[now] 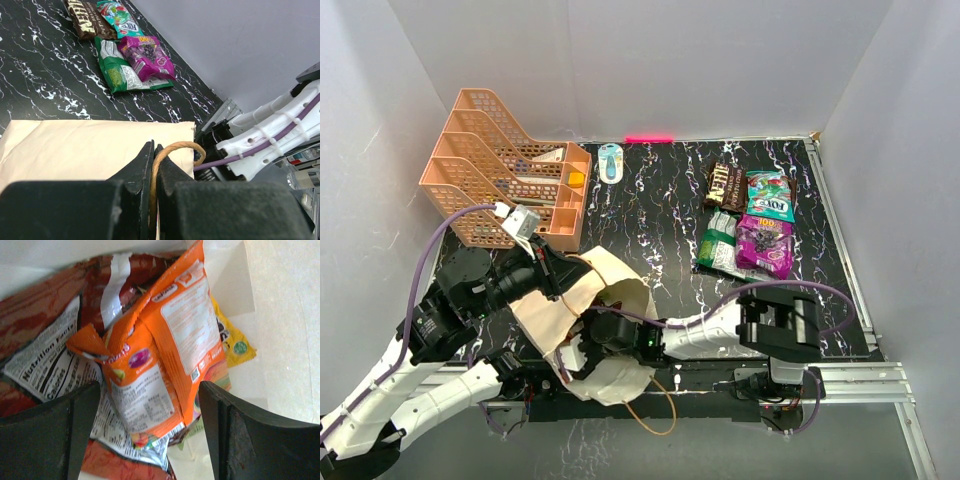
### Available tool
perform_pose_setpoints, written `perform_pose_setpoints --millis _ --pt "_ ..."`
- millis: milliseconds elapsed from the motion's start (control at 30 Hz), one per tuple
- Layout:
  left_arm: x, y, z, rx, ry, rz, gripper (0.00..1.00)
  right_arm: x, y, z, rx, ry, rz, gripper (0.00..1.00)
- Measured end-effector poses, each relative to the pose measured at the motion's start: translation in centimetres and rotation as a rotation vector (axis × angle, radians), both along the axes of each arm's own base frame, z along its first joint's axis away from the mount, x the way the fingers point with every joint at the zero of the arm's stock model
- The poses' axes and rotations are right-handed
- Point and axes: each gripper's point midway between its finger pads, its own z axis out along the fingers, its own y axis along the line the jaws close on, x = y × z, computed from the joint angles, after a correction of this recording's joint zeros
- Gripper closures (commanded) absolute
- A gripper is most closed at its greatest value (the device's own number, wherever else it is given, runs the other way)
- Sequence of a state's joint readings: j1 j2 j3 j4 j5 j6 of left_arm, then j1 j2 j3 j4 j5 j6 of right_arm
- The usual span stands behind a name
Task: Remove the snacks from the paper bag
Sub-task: Take out the snack from the paper bag.
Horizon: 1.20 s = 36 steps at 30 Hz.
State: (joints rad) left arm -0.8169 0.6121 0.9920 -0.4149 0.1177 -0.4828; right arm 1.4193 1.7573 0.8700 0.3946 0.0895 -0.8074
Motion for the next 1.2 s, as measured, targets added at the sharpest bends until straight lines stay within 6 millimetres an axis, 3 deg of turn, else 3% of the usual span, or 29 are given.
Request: perform_pose_setpoints --millis 133,367,533,667,767,867,1200 --pt "-0.1 -0.1 0.2 -0.008 -0.006 -0.008 1.00 1.2 1.6 -0.7 0.019 -0.002 0.019 0.20" --pt "-0.1 -0.1 0.3 -0.010 -0.007 -0.008 1.00 3.3 3.3 -1.4 0.064 -0.044 -0.021 0.59" --pt "-0.2 0.8 0.4 -0.016 -0.018 0.022 1.00 4.1 3.5 -0.3 0.115 -0.051 -0.064 0.77" --pt "-0.3 1.8 0.3 -0.022 -0.031 0.057 1.00 4.7 3.3 0.4 0.129 -0.055 -0.090 0.81" --pt "-0.1 2.4 -0.3 -0.015 -0.031 0.088 1.00 4.8 2.9 1.4 0.138 -0.036 -0.108 0.91" --pt "0.3 3.0 -1.0 0.004 -0.023 0.128 1.00 4.7 2.3 2.5 0.142 -0.006 -0.121 0.93" --pt "1.1 4.6 -1.1 0.010 -0.038 0.224 1.00 1.6 -1.4 6.8 0.186 0.168 -0.085 0.92"
